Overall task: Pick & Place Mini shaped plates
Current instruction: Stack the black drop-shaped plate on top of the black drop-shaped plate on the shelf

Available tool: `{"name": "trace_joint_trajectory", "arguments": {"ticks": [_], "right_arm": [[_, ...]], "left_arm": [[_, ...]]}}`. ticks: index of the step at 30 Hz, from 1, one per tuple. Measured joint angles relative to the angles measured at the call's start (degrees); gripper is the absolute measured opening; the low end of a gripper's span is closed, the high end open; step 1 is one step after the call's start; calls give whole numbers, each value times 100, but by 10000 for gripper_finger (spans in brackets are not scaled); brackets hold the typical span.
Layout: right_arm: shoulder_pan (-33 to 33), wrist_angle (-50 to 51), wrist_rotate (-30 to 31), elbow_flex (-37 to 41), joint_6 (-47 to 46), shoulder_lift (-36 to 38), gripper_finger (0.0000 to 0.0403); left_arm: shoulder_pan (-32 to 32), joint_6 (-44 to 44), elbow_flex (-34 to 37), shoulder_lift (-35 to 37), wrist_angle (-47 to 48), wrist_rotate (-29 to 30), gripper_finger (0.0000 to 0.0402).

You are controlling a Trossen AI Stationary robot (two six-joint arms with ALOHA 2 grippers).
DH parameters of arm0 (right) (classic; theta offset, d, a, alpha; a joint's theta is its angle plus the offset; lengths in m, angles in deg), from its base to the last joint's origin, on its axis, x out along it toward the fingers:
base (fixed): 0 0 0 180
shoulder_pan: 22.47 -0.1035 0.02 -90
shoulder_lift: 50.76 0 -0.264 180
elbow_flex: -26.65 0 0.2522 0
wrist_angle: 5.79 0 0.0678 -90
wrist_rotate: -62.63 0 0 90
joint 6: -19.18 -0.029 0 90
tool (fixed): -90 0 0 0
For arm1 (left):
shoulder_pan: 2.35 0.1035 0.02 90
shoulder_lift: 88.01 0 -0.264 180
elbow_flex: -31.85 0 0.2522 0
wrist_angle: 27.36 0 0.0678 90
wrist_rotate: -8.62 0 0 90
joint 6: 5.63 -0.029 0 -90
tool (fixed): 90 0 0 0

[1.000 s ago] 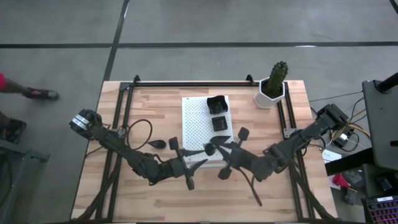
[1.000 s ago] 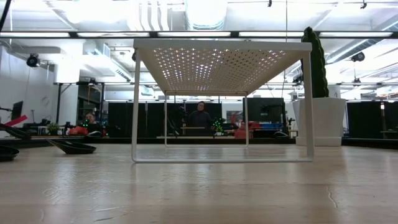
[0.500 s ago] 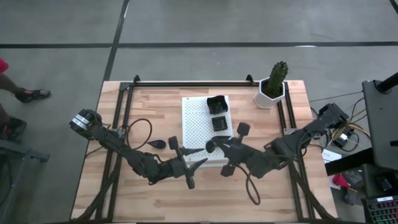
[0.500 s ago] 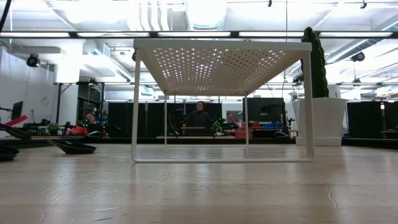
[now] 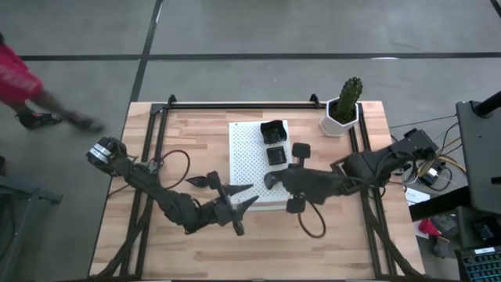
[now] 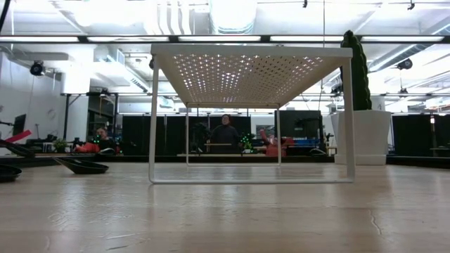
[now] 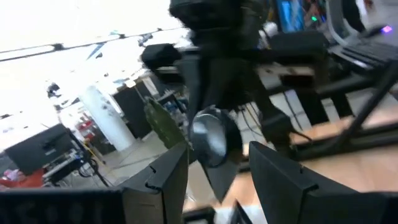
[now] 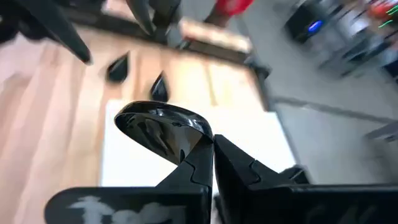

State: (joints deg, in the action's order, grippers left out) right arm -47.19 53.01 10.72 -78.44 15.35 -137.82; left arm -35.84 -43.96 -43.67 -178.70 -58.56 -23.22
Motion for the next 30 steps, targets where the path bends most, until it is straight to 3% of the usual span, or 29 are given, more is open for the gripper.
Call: {"name": "trace_joint_trajectory", "arguments": {"ticks": [6,15,21,28,30], "right_arm": [[623,984,-1596,-234,85,-86,8],[1294,2390,-2736,-966,640,-612,8],[1584,3220,-3085,-1821,986,-1222,8],[1876,4525,-3304,-3079,1335,-2252,8],[1923,4474,-3395,-3303,1454,-2458,8]], "left_arm": [[-154,945,9,0,728,21,172],[-200,3147,13,210,2462,-145,172],[-161,4841,15,548,3765,-1518,172],[-187,5089,17,702,4298,-2028,172],[-189,5298,17,777,4561,-2139,172]]}}
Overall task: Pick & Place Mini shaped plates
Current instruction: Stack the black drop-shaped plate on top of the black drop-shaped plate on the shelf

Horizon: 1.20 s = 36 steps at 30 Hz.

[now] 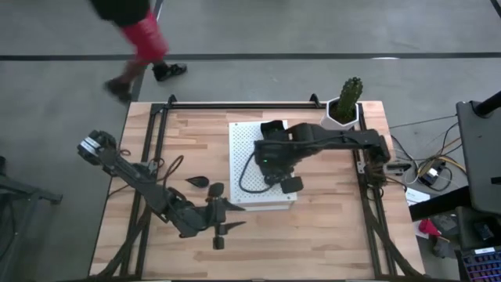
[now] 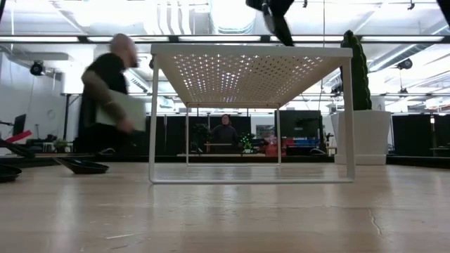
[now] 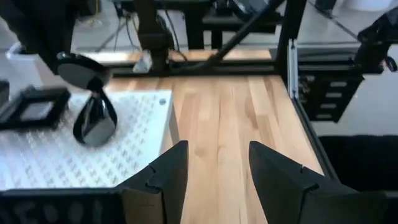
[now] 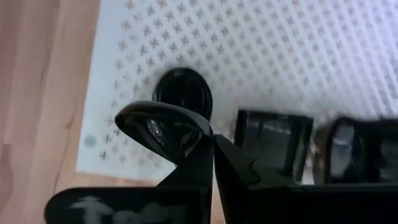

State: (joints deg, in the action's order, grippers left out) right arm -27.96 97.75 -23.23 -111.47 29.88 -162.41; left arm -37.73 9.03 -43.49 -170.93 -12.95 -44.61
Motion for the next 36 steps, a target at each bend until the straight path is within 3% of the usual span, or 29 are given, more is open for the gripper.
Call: {"name": "trace_joint_trajectory", "arguments": {"ticks": [7,19,28,36], "right_arm": [[15,19,-165,-589,400,-423,8],[122,23,-26,-611,284,-434,8],[231,25,-422,-605,-586,-379,8],[273,16,-551,-483,-676,-156,8]], "left_arm": [[-13,383,277,180,256,-21,172],[-11,496,756,454,-241,17,172],[-11,494,756,474,-270,16,172],[-11,490,756,471,-269,17,172]]}}
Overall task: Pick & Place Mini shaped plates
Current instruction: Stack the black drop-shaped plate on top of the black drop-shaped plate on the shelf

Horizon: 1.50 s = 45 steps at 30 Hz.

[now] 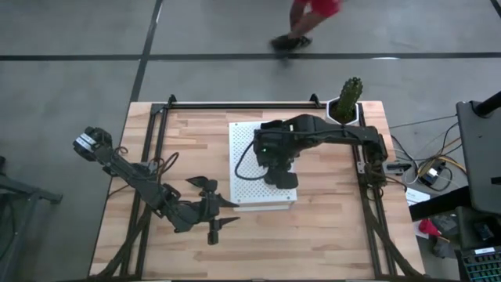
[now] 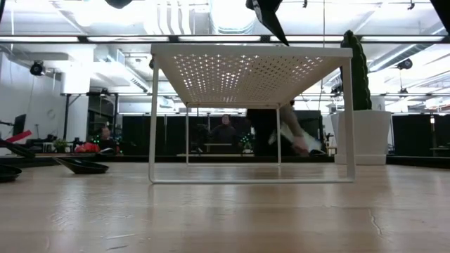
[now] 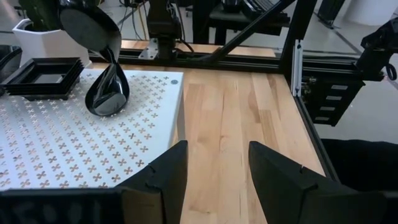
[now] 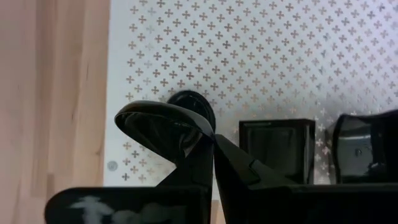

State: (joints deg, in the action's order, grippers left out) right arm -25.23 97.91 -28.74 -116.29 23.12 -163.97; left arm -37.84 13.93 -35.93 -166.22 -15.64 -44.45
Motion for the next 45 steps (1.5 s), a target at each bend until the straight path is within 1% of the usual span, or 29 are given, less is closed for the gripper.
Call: {"name": "trace_joint_trajectory", "arguments": {"ticks": [5,13,22,29,34,41,45], "right_arm": [[12,8,1,392,38,75,8],[49,11,142,765,63,73,8],[13,8,222,655,584,124,8],[-115,8,1050,588,1195,346,8],[-266,6,1366,701,1229,323,8],[-706,7,2558,1051,1561,139,8],[-963,6,2702,1167,1622,120,8]], "left_arm": [[0,-24,0,0,-2,-1,172],[0,-86,0,-4,-11,-1,172],[0,-155,0,-7,-96,8,172],[0,-245,0,-7,-94,10,172],[0,-297,0,-7,-90,13,172],[2,-347,4,-7,-87,16,172],[2,-351,7,-7,-35,17,172]]}}
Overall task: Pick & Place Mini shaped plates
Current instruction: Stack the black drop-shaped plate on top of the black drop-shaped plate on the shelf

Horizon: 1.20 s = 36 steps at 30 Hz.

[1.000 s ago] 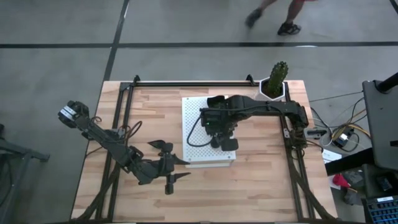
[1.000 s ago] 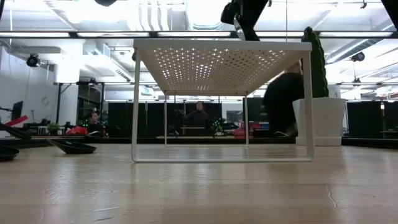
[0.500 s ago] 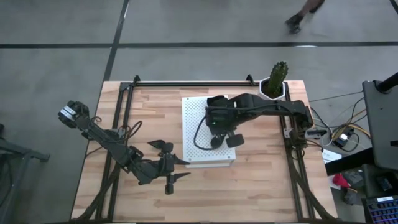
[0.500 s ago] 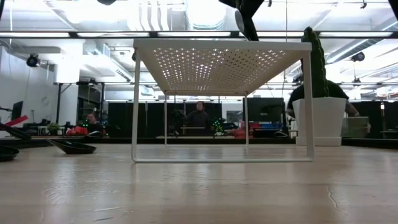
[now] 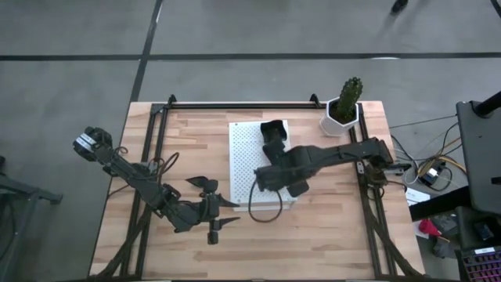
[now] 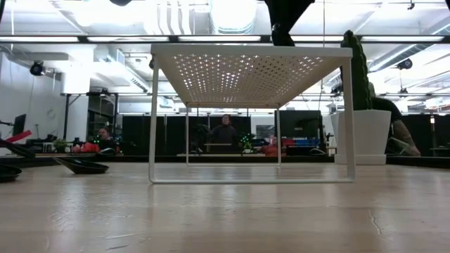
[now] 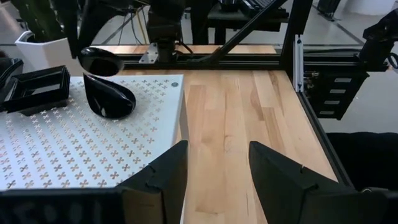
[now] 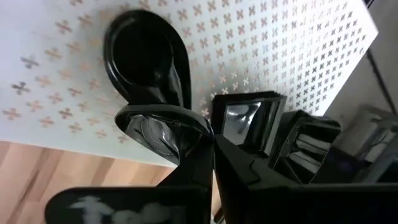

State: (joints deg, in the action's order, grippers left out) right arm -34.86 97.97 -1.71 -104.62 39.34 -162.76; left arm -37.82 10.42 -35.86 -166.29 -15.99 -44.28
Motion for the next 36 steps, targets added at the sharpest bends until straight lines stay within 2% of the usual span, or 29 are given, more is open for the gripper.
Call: {"name": "trace_joint_trajectory", "arguments": {"ticks": [5,10,23,27,36], "right_arm": [[-250,-36,240,0,-20,2,8],[-482,-74,902,0,-4,2,8],[-664,-538,908,369,271,2,8],[-696,-652,1178,624,392,2,8],[-735,-706,1209,817,447,2,8]], "left_arm": [[11,-47,0,0,-6,0,172],[11,-47,0,0,-8,0,172],[11,-26,0,-4,-9,-2,172],[11,-17,0,-4,-9,-2,172],[11,-57,11,-4,-9,-2,172]]}}
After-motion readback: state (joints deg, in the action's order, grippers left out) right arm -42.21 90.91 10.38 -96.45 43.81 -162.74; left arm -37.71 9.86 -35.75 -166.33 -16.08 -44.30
